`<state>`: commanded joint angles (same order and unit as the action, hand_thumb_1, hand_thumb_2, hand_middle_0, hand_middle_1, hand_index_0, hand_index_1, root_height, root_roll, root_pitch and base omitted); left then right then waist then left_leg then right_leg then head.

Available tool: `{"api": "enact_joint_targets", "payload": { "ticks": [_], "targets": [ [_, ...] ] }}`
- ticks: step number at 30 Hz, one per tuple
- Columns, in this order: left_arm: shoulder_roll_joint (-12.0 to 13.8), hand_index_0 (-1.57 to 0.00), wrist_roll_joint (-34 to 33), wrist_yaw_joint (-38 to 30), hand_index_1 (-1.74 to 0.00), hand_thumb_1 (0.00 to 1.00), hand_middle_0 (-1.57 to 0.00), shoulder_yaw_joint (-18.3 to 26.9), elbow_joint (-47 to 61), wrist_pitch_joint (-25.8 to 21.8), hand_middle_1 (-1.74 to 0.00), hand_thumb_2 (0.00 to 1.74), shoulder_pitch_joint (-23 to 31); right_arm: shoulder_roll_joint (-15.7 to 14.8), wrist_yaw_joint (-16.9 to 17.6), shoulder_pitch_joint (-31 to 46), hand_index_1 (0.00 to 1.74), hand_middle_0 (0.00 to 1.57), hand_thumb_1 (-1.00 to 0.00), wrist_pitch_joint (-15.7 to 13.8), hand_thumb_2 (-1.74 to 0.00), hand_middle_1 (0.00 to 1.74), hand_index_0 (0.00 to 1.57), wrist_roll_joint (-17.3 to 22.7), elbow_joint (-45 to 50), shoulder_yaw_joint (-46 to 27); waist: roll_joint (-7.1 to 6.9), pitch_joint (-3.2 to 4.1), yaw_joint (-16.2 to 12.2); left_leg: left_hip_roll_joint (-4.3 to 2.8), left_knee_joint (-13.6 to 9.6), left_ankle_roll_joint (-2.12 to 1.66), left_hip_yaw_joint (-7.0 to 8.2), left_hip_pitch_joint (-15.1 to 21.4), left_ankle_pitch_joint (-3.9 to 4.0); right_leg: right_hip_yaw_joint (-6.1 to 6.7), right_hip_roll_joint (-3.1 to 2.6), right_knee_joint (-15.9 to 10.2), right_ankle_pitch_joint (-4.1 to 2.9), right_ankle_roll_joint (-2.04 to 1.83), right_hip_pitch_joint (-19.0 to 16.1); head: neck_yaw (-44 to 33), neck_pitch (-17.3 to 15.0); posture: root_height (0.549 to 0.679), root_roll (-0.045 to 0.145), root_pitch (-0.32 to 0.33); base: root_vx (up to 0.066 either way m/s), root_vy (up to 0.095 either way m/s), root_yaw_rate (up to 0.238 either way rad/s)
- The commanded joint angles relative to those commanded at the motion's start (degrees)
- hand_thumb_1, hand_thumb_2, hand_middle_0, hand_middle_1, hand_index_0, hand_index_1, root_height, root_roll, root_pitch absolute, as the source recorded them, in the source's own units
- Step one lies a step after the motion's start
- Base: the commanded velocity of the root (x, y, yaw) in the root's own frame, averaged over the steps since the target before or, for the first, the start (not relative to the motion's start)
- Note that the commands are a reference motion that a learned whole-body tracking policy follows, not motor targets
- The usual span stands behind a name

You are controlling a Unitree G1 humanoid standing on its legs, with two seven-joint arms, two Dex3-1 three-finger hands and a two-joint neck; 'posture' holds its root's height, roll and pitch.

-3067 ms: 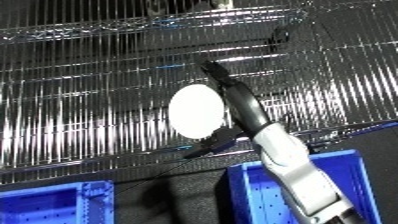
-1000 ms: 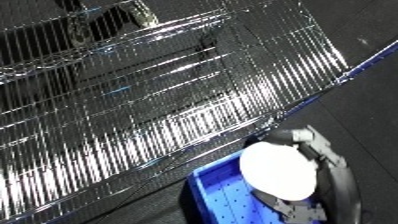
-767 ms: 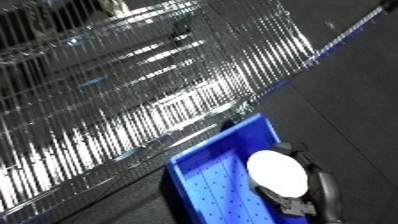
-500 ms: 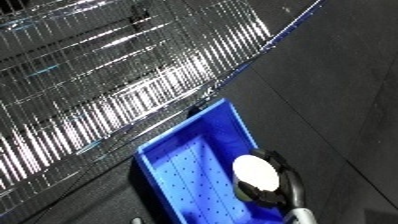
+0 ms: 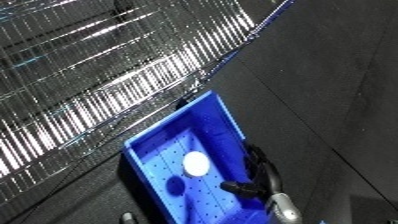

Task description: Pick up the object and place it into the box

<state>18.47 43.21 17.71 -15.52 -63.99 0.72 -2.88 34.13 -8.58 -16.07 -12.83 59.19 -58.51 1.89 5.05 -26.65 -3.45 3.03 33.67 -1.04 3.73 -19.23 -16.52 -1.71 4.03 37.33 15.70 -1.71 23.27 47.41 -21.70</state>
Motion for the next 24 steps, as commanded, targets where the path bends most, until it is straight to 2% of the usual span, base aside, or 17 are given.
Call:
{"api": "enact_joint_targets", "payload": {
  "ticks": [2,3,8,13,19,22,24],
  "targets": [
    [-0.08,0.0,-0.17,-0.01,0.0,0.0,0.0,0.37,-0.48,-0.03,0.0,0.0,-0.15,-1.0,-3.6,0.21,0.0,0.0,0.0,1.65,0.0,0.0,0.0,2.43,-0.53,-0.02,-0.47,0.25,0.35,-0.05,-0.41,-0.01,-0.33,0.31,0.18,-0.22,-0.04,-0.21,0.08,0.0,-0.53,-0.81,-0.58,0.651,0.078,0.02,-0.019,-0.012,0.054],
    [-0.09,0.0,-0.29,0.02,0.0,0.0,0.0,0.49,-0.73,-0.06,0.0,0.0,-0.2,-1.4,-4.34,0.27,0.0,0.0,0.0,1.59,0.0,0.0,0.0,2.37,-0.81,0.05,-0.68,0.37,0.51,-0.08,-0.57,0.01,-0.46,0.43,0.25,-0.33,-0.05,-0.33,0.1,-0.01,-0.74,-1.0,-0.72,0.651,0.077,0.02,-0.017,-0.016,0.044],
    [0.07,0.0,-0.84,-0.34,0.0,0.0,0.0,0.84,-1.49,0.08,0.0,0.0,-0.52,-2.47,-4.84,0.12,0.0,0.0,0.0,1.16,0.0,0.0,0.0,0.46,-0.45,0.8,-1.94,0.8,1.34,-0.38,-0.48,-0.06,-1.01,0.37,0.4,-1.0,0.0,-0.49,-0.03,-0.13,-1.44,-3.58,-2.62,0.652,0.073,0.015,-0.014,-0.025,0.061],
    [0.76,0.0,-0.91,-0.82,0.0,0.0,0.0,1.21,-1.43,0.49,0.0,0.0,-0.83,-3.04,-6.15,-0.48,0.0,0.0,0.0,1.47,0.0,0.0,0.0,-4.46,1.77,2.84,-2.73,0.9,1.95,-0.42,0.06,-0.15,-1.56,-0.18,0.49,-1.4,-0.14,0.23,0.33,-0.14,-1.53,-9.97,-4.21,0.651,0.07,0.009,-0.015,-0.011,0.074],
    [2.01,0.0,-1.12,0.18,0.0,0.0,0.0,1.92,-1.49,1.13,0.0,0.0,-1.99,-3.88,-9.01,-1.68,0.0,0.0,0.0,3.01,0.0,0.0,0.0,-10.48,4.15,7.47,-3.3,1.29,2.93,-0.32,0.49,-0.19,-1.94,-0.47,0.71,-1.88,0.08,0.46,0.76,-0.08,-1.78,-21.74,-8.08,0.65,0.071,0.005,-0.016,-0.012,0.105],
    [2.55,0.0,-0.93,0.85,0.0,0.0,0.0,1.87,-1.22,1.14,0.0,0.0,-3.0,-4.35,-9.06,-2.42,0.0,0.0,0.0,3.53,0.0,0.0,0.0,-12.01,4.29,9.3,-3.56,1.49,3.5,-0.38,0.66,-0.22,-2.17,-0.74,0.87,-2.23,0.23,0.34,0.82,-0.18,-1.92,-25.55,-8.33,0.65,0.07,0.005,-0.016,-0.036,0.135],
    [2.76,0.0,-1.1,0.8,0.0,0.0,0.0,1.7,-1.4,1.33,0.0,0.0,-3.68,-4.85,-8.81,-3.16,0.0,0.0,0.0,4.15,0.0,0.0,0.0,-13.1,4.02,10.41,-3.72,1.63,3.98,-0.42,0.63,-0.22,-2.44,-0.85,1.07,-2.51,0.31,0.12,0.83,-0.29,-2.15,-31.46,-8.17,0.65,0.068,0.005,-0.006,-0.036,0.152]
  ]
}}
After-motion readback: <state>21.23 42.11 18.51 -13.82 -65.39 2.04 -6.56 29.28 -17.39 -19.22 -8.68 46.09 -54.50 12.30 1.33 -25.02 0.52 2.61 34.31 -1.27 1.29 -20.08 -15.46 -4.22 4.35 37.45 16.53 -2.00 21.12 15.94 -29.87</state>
